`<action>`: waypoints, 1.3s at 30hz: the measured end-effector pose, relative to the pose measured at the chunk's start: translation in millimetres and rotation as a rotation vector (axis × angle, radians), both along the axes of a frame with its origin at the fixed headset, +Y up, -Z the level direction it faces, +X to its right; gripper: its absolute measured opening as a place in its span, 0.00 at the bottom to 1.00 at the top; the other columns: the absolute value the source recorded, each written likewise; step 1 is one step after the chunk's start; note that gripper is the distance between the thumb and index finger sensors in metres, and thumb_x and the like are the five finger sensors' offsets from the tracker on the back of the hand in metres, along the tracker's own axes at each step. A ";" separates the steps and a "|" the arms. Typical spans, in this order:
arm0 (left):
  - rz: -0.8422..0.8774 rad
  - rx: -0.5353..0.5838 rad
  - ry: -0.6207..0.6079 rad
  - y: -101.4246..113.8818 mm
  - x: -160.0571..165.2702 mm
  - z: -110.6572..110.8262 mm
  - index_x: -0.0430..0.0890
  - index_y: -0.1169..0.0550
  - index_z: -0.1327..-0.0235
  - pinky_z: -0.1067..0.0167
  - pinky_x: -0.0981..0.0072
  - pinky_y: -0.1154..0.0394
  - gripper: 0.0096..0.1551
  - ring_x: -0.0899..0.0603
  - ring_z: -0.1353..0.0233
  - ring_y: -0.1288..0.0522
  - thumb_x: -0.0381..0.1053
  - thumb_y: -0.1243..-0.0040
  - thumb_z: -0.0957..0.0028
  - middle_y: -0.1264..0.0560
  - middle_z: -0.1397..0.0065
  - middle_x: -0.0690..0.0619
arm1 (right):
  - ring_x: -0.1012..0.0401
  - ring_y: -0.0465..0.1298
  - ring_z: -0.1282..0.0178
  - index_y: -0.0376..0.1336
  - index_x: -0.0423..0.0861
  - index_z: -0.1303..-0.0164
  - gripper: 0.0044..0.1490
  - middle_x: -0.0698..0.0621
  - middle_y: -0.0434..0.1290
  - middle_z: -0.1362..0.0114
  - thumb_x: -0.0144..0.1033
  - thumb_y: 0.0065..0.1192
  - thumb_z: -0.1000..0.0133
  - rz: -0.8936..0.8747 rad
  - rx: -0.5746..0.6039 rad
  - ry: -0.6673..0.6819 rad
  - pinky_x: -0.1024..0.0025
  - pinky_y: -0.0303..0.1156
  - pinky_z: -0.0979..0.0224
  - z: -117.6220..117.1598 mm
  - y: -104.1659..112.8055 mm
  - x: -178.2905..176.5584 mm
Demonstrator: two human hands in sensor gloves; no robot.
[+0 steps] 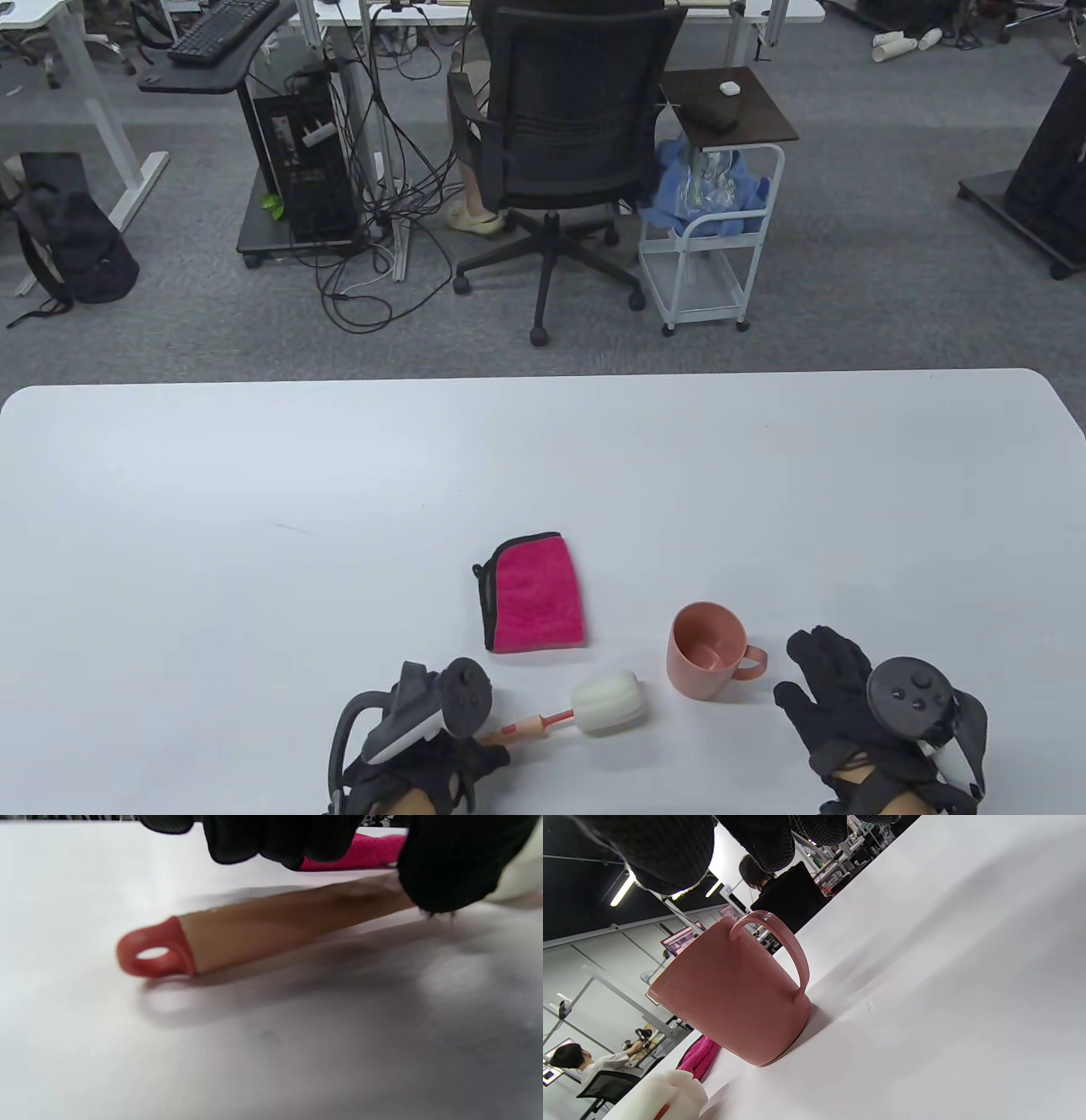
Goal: Brush the water cup with the cup brush
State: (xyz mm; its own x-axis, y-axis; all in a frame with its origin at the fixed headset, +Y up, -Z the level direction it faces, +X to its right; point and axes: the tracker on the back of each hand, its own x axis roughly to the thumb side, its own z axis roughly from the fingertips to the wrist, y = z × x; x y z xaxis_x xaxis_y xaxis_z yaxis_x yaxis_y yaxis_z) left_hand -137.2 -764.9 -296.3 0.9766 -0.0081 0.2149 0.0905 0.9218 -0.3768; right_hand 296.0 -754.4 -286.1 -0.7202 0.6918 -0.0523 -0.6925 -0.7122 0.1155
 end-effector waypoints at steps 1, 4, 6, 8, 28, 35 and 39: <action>-0.043 0.002 -0.023 -1.7 6.0 -0.2 0.57 0.36 0.29 0.23 0.38 0.42 0.44 0.39 0.21 0.37 0.69 0.35 0.58 0.40 0.22 0.54 | 0.42 0.36 0.12 0.46 0.56 0.19 0.45 0.44 0.39 0.13 0.57 0.55 0.45 -0.003 0.001 -0.001 0.36 0.34 0.19 0.1 0.0 0.2; -0.092 0.001 -0.042 -5.2 15.9 -0.3 0.58 0.29 0.35 0.24 0.41 0.38 0.35 0.40 0.24 0.32 0.66 0.34 0.57 0.34 0.26 0.55 | 0.42 0.37 0.13 0.46 0.56 0.19 0.45 0.44 0.39 0.13 0.57 0.55 0.45 -0.008 0.003 -0.005 0.36 0.35 0.19 0.6 -0.1 2.4; -0.114 0.039 -0.053 -4.4 17.5 -0.3 0.58 0.26 0.40 0.26 0.43 0.34 0.31 0.41 0.28 0.28 0.65 0.33 0.57 0.30 0.29 0.56 | 0.42 0.37 0.13 0.46 0.56 0.19 0.45 0.44 0.39 0.12 0.57 0.55 0.45 -0.016 0.001 -0.006 0.36 0.35 0.19 0.7 -0.6 3.2; -0.105 0.022 -0.049 -4.0 17.1 -0.1 0.57 0.25 0.40 0.27 0.43 0.33 0.31 0.40 0.30 0.27 0.64 0.33 0.57 0.29 0.31 0.55 | 0.42 0.37 0.13 0.46 0.56 0.19 0.45 0.44 0.39 0.13 0.57 0.55 0.45 -0.018 0.000 -0.003 0.36 0.35 0.19 0.7 -0.2 2.0; 0.480 0.242 -0.015 48.7 -19.4 13.8 0.54 0.34 0.35 0.42 0.50 0.21 0.30 0.47 0.57 0.16 0.61 0.47 0.50 0.24 0.42 0.53 | 0.40 0.44 0.13 0.41 0.52 0.17 0.53 0.42 0.41 0.13 0.56 0.63 0.45 0.181 -0.039 0.072 0.36 0.39 0.18 -20.6 10.9 -22.5; 0.499 0.257 -0.010 50.4 -23.6 14.8 0.53 0.34 0.35 0.43 0.50 0.21 0.30 0.47 0.57 0.16 0.61 0.46 0.49 0.24 0.42 0.53 | 0.40 0.41 0.12 0.47 0.52 0.19 0.48 0.42 0.40 0.13 0.53 0.65 0.45 0.237 -0.102 0.118 0.34 0.34 0.18 -42.9 10.4 -33.7; 0.506 0.260 0.007 50.7 -25.9 14.4 0.53 0.34 0.35 0.43 0.49 0.21 0.30 0.46 0.57 0.16 0.61 0.47 0.49 0.24 0.42 0.52 | 0.40 0.42 0.12 0.57 0.51 0.26 0.38 0.41 0.42 0.13 0.51 0.65 0.45 0.241 -0.095 0.121 0.34 0.33 0.18 -49.8 7.3 -39.7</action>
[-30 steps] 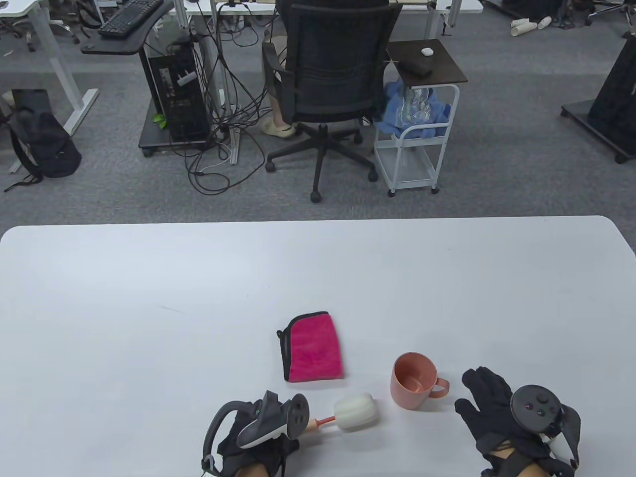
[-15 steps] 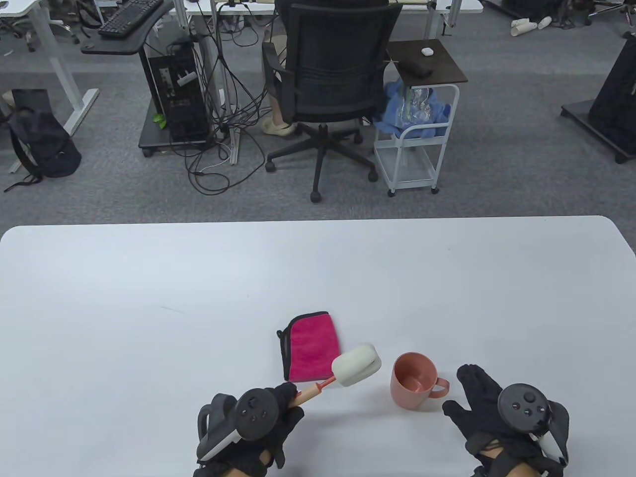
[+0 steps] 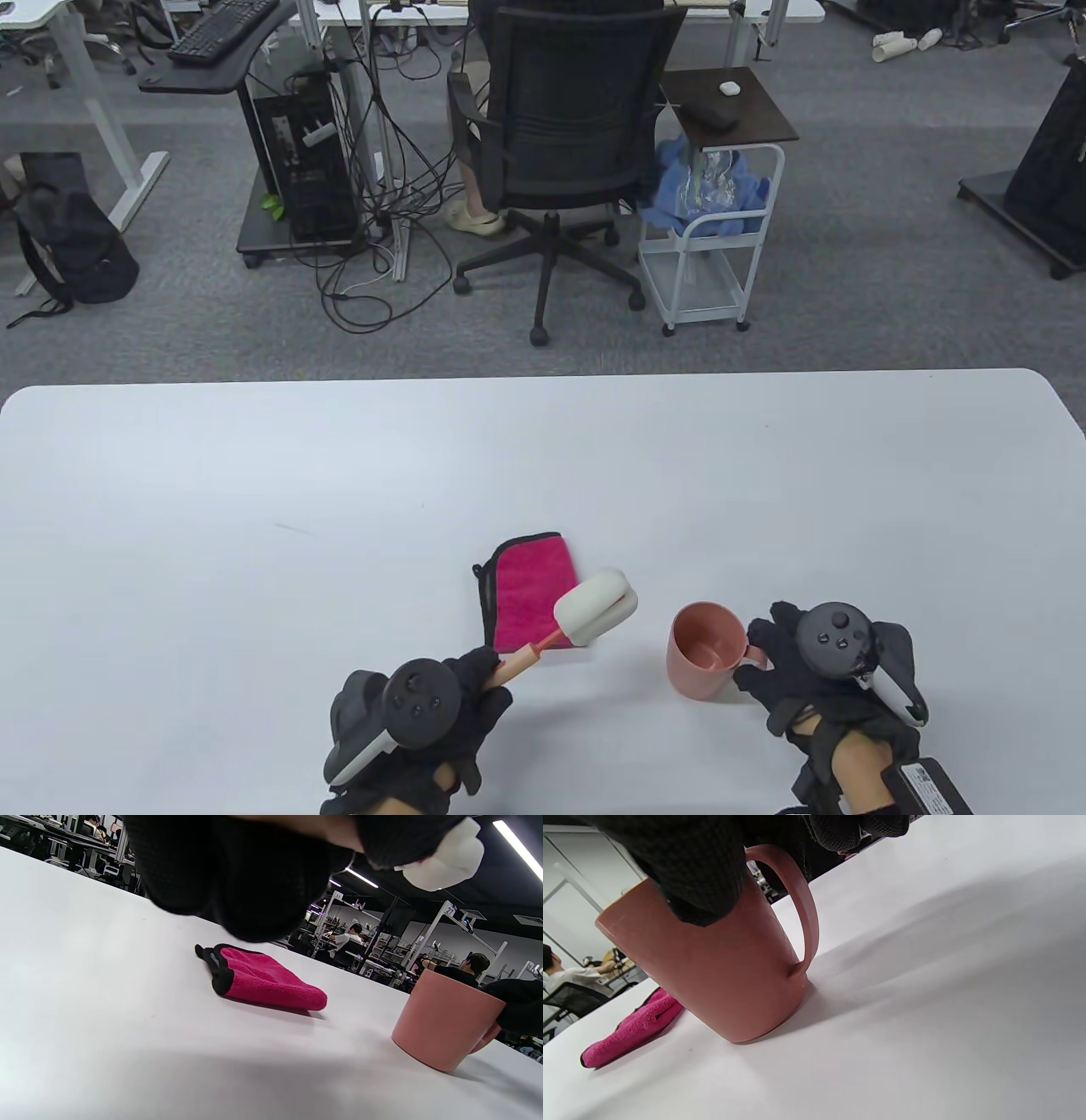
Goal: Brush the water cup with the cup brush
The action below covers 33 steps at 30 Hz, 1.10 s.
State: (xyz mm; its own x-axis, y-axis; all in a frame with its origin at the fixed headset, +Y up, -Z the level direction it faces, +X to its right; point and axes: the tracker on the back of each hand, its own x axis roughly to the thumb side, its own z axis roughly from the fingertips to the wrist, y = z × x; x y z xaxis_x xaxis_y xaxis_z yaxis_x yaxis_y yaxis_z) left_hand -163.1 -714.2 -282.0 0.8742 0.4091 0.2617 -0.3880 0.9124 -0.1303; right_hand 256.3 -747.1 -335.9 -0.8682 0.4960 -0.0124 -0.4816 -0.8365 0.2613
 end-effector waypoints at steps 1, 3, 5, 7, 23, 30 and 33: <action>-0.005 0.002 0.002 0.1 -0.1 0.0 0.53 0.34 0.35 0.43 0.50 0.21 0.30 0.46 0.57 0.16 0.61 0.46 0.49 0.24 0.42 0.52 | 0.40 0.43 0.12 0.61 0.50 0.31 0.34 0.41 0.45 0.13 0.49 0.66 0.45 -0.037 0.021 0.001 0.33 0.34 0.19 -1.1 -1.5 -2.1; -0.019 0.003 0.001 0.4 0.0 0.4 0.52 0.33 0.35 0.43 0.50 0.21 0.30 0.46 0.57 0.16 0.61 0.46 0.49 0.24 0.42 0.52 | 0.40 0.48 0.13 0.66 0.44 0.37 0.31 0.41 0.53 0.15 0.47 0.69 0.47 -0.119 0.115 0.029 0.33 0.36 0.19 0.0 0.9 -5.5; -0.018 0.005 -0.008 0.6 0.6 1.0 0.53 0.33 0.35 0.43 0.50 0.21 0.30 0.46 0.58 0.16 0.61 0.46 0.49 0.24 0.42 0.52 | 0.39 0.54 0.15 0.68 0.41 0.41 0.30 0.40 0.58 0.17 0.43 0.73 0.49 -0.209 0.262 0.050 0.32 0.39 0.19 4.1 10.3 -9.1; -0.009 0.011 -0.021 1.9 1.8 1.7 0.52 0.32 0.35 0.43 0.50 0.20 0.30 0.46 0.58 0.16 0.61 0.46 0.49 0.23 0.42 0.52 | 0.39 0.57 0.16 0.67 0.39 0.43 0.30 0.40 0.59 0.18 0.41 0.74 0.50 -0.173 0.349 0.090 0.32 0.41 0.19 9.5 26.0 -14.9; -0.277 0.103 -0.108 12.1 38.6 16.7 0.53 0.27 0.35 0.43 0.50 0.21 0.30 0.45 0.62 0.15 0.61 0.45 0.50 0.19 0.46 0.52 | 0.40 0.65 0.21 0.69 0.37 0.48 0.29 0.41 0.66 0.23 0.43 0.75 0.51 0.216 0.725 0.372 0.37 0.49 0.20 50.8 55.7 -76.3; -0.335 0.128 -0.140 6.4 55.1 19.2 0.53 0.27 0.36 0.43 0.50 0.21 0.30 0.45 0.62 0.15 0.61 0.44 0.51 0.19 0.47 0.52 | 0.41 0.65 0.21 0.70 0.39 0.48 0.29 0.42 0.66 0.22 0.44 0.75 0.51 0.256 0.690 0.391 0.37 0.48 0.20 49.7 51.5 -82.0; -0.421 0.210 -0.141 6.0 65.5 23.0 0.53 0.26 0.36 0.42 0.52 0.20 0.30 0.46 0.62 0.15 0.61 0.43 0.51 0.19 0.47 0.53 | 0.41 0.65 0.21 0.70 0.39 0.48 0.29 0.42 0.66 0.23 0.44 0.75 0.51 0.254 0.672 0.415 0.37 0.49 0.20 49.1 48.1 -85.4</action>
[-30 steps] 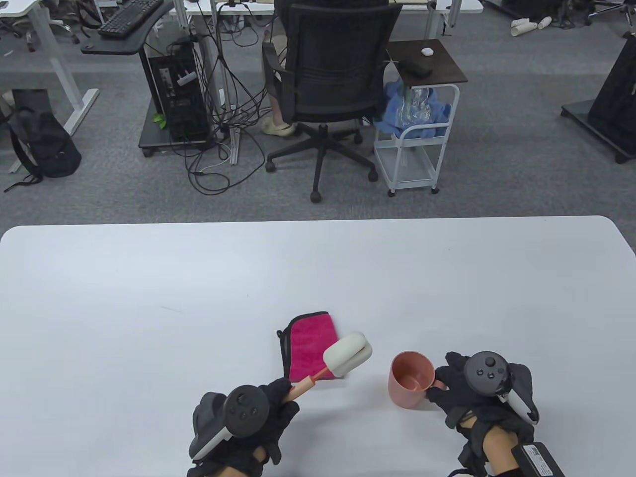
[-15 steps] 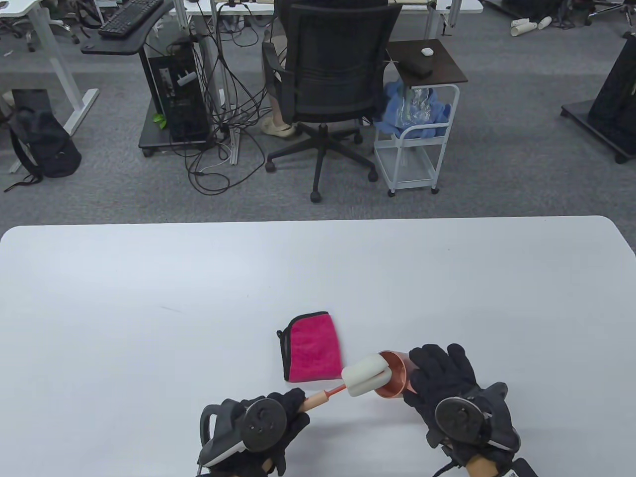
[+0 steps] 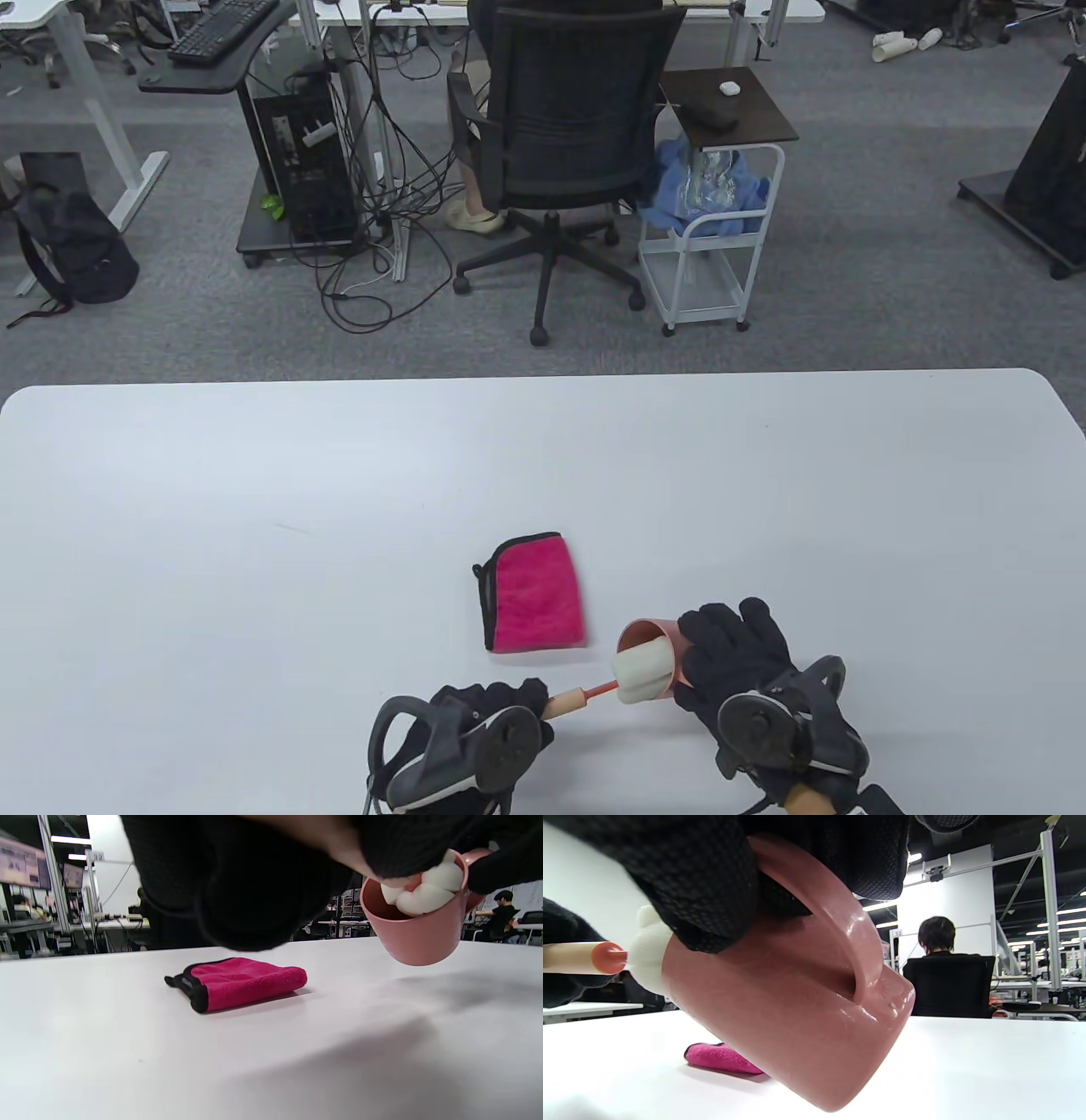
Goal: Brush the water cup with the cup brush
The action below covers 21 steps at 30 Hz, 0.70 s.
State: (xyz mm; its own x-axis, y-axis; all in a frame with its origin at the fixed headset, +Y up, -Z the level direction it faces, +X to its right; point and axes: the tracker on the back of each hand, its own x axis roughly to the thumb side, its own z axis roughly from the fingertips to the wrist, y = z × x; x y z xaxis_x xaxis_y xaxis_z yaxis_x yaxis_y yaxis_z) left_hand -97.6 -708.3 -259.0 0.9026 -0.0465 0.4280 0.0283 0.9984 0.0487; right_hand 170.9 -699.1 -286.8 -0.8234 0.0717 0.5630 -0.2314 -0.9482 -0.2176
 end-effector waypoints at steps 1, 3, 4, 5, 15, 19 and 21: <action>-0.018 0.024 0.001 0.1 2.1 0.9 0.54 0.27 0.36 0.42 0.51 0.20 0.30 0.46 0.62 0.15 0.62 0.44 0.51 0.19 0.47 0.54 | 0.41 0.65 0.22 0.69 0.38 0.48 0.29 0.42 0.66 0.23 0.44 0.75 0.51 -0.007 -0.014 0.005 0.37 0.49 0.20 -0.1 -1.1 -1.3; -0.062 0.076 0.007 0.7 6.1 3.2 0.55 0.27 0.36 0.42 0.51 0.21 0.30 0.47 0.61 0.15 0.63 0.44 0.52 0.19 0.46 0.55 | 0.41 0.65 0.22 0.69 0.38 0.48 0.29 0.42 0.67 0.23 0.43 0.74 0.51 -0.018 -0.032 0.024 0.36 0.49 0.20 0.6 -2.4 -5.1; -0.070 0.101 0.009 1.4 7.5 4.2 0.55 0.26 0.36 0.42 0.52 0.21 0.30 0.46 0.61 0.15 0.63 0.44 0.51 0.19 0.46 0.55 | 0.41 0.65 0.22 0.69 0.38 0.48 0.29 0.42 0.67 0.23 0.43 0.74 0.51 -0.017 -0.035 0.037 0.37 0.49 0.20 1.3 -2.7 -7.9; -0.091 0.119 0.021 1.8 8.0 4.3 0.55 0.27 0.36 0.41 0.52 0.21 0.30 0.47 0.61 0.15 0.63 0.44 0.51 0.19 0.46 0.55 | 0.41 0.66 0.22 0.69 0.38 0.48 0.29 0.41 0.66 0.23 0.43 0.74 0.51 -0.010 -0.033 0.046 0.37 0.49 0.20 2.6 -2.4 -10.9; -0.084 0.103 0.090 0.3 -1.1 -2.2 0.57 0.26 0.36 0.40 0.50 0.22 0.29 0.45 0.60 0.15 0.63 0.46 0.51 0.19 0.45 0.55 | 0.42 0.66 0.23 0.68 0.38 0.48 0.29 0.41 0.66 0.24 0.43 0.74 0.50 0.002 -0.003 0.108 0.37 0.50 0.20 12.1 2.3 -24.7; -0.071 0.056 0.106 -3.4 -0.8 -6.0 0.57 0.26 0.35 0.40 0.50 0.22 0.30 0.45 0.60 0.15 0.63 0.46 0.51 0.19 0.45 0.55 | 0.42 0.66 0.23 0.68 0.38 0.48 0.29 0.41 0.66 0.24 0.44 0.74 0.50 0.007 0.018 0.116 0.38 0.50 0.20 14.6 4.5 -25.6; -0.061 0.016 0.112 -5.7 -1.3 -7.9 0.58 0.26 0.35 0.40 0.49 0.22 0.30 0.45 0.59 0.15 0.63 0.47 0.51 0.19 0.45 0.55 | 0.42 0.66 0.23 0.69 0.38 0.48 0.29 0.42 0.66 0.24 0.44 0.74 0.51 0.005 0.026 0.116 0.37 0.50 0.20 15.3 5.7 -25.2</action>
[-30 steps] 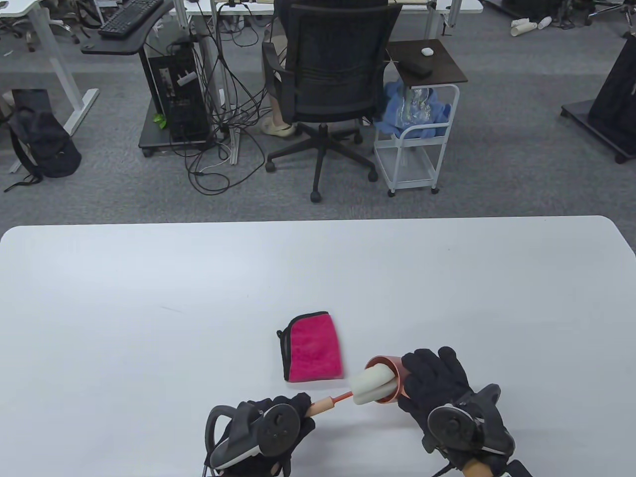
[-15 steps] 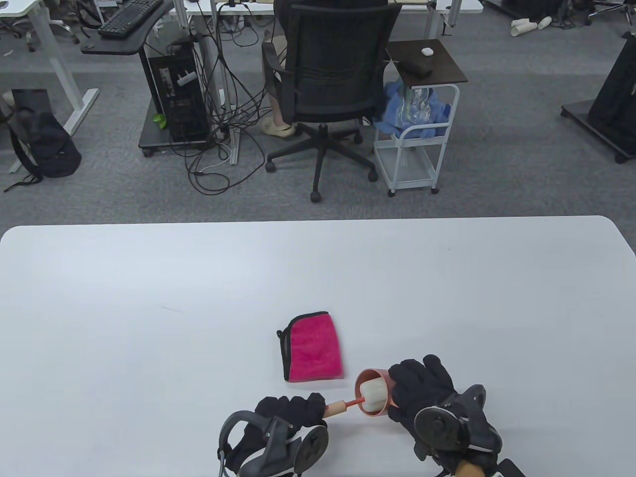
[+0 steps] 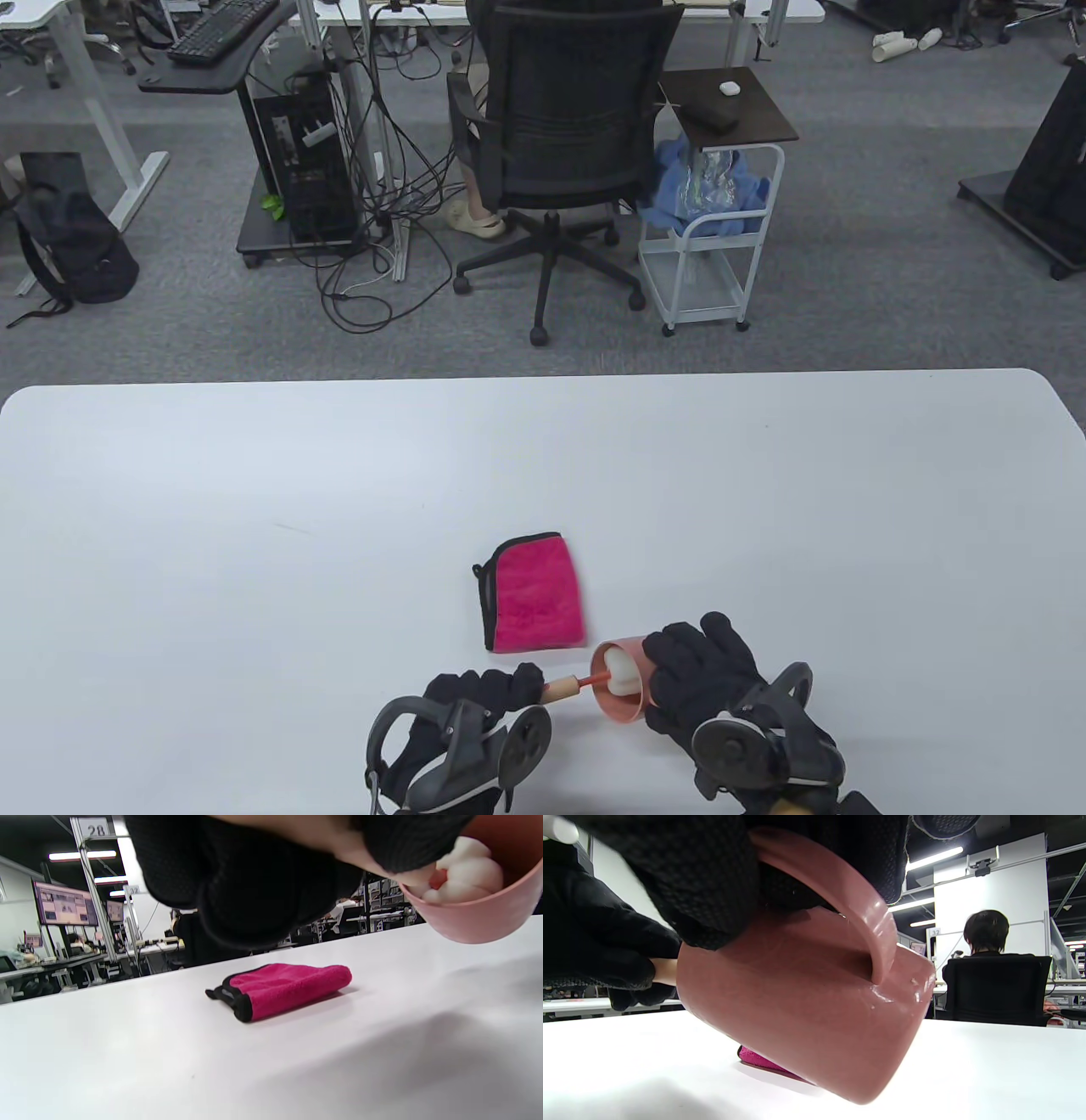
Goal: Brush the water cup with the cup brush
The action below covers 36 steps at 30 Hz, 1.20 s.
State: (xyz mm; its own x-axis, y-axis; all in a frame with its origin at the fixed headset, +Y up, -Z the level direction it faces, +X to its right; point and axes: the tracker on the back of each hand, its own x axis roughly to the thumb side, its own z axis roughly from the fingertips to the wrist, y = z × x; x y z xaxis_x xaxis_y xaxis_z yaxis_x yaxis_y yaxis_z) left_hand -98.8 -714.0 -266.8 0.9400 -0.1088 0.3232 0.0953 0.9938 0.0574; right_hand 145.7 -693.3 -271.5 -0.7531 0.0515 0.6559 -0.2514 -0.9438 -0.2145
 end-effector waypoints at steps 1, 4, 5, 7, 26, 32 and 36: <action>0.014 -0.022 0.002 -1.6 -0.2 -1.2 0.58 0.27 0.35 0.40 0.49 0.23 0.30 0.45 0.59 0.15 0.63 0.47 0.51 0.19 0.45 0.55 | 0.42 0.66 0.23 0.69 0.38 0.48 0.29 0.42 0.67 0.24 0.44 0.74 0.51 -0.001 0.008 0.002 0.37 0.50 0.20 0.7 0.9 0.2; 0.023 -0.083 0.003 -5.0 0.4 -3.7 0.58 0.27 0.34 0.39 0.49 0.23 0.30 0.45 0.59 0.15 0.62 0.47 0.51 0.20 0.45 0.54 | 0.42 0.67 0.23 0.71 0.38 0.49 0.28 0.42 0.68 0.24 0.42 0.76 0.52 0.023 0.038 0.014 0.38 0.50 0.20 2.7 3.2 -1.6; 0.025 -0.096 -0.001 -5.8 1.1 -4.0 0.58 0.27 0.34 0.39 0.49 0.23 0.30 0.45 0.58 0.15 0.62 0.46 0.51 0.20 0.45 0.54 | 0.41 0.67 0.23 0.71 0.38 0.49 0.28 0.42 0.68 0.24 0.42 0.76 0.52 0.029 0.040 0.017 0.39 0.51 0.20 3.0 3.1 -2.2; 0.017 -0.116 -0.009 -7.2 1.9 -4.3 0.58 0.27 0.34 0.39 0.49 0.23 0.30 0.45 0.58 0.15 0.62 0.47 0.51 0.20 0.45 0.54 | 0.41 0.67 0.23 0.71 0.38 0.49 0.28 0.42 0.68 0.24 0.42 0.76 0.52 0.034 0.040 0.020 0.38 0.50 0.20 3.2 2.5 -2.8; -0.002 0.038 -0.169 5.0 14.1 14.4 0.55 0.25 0.37 0.42 0.52 0.20 0.30 0.47 0.63 0.15 0.63 0.44 0.52 0.18 0.49 0.56 | 0.40 0.64 0.22 0.70 0.39 0.48 0.27 0.41 0.67 0.23 0.42 0.75 0.52 -0.001 -0.026 -0.015 0.37 0.47 0.19 -2.9 0.8 3.1; -0.022 0.076 -0.163 6.8 13.4 16.0 0.55 0.24 0.37 0.41 0.53 0.21 0.30 0.47 0.62 0.15 0.63 0.43 0.52 0.18 0.49 0.56 | 0.41 0.65 0.23 0.71 0.38 0.49 0.28 0.41 0.68 0.24 0.42 0.75 0.51 0.006 -0.045 -0.006 0.37 0.48 0.20 -2.8 -0.9 1.9; -0.013 0.084 -0.151 7.1 11.2 15.4 0.56 0.24 0.37 0.41 0.53 0.21 0.30 0.47 0.63 0.15 0.63 0.43 0.52 0.17 0.49 0.56 | 0.41 0.66 0.23 0.71 0.38 0.49 0.28 0.41 0.68 0.24 0.43 0.75 0.51 0.007 -0.038 -0.002 0.37 0.48 0.20 -2.3 -0.2 1.6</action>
State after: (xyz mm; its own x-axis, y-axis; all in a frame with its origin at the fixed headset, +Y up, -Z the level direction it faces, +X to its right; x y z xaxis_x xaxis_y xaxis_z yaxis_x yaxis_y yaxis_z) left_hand -87.6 -706.9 -251.5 0.8796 -0.1531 0.4503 0.0921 0.9837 0.1545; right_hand 147.3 -693.5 -273.8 -0.7547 0.0710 0.6522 -0.2439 -0.9532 -0.1784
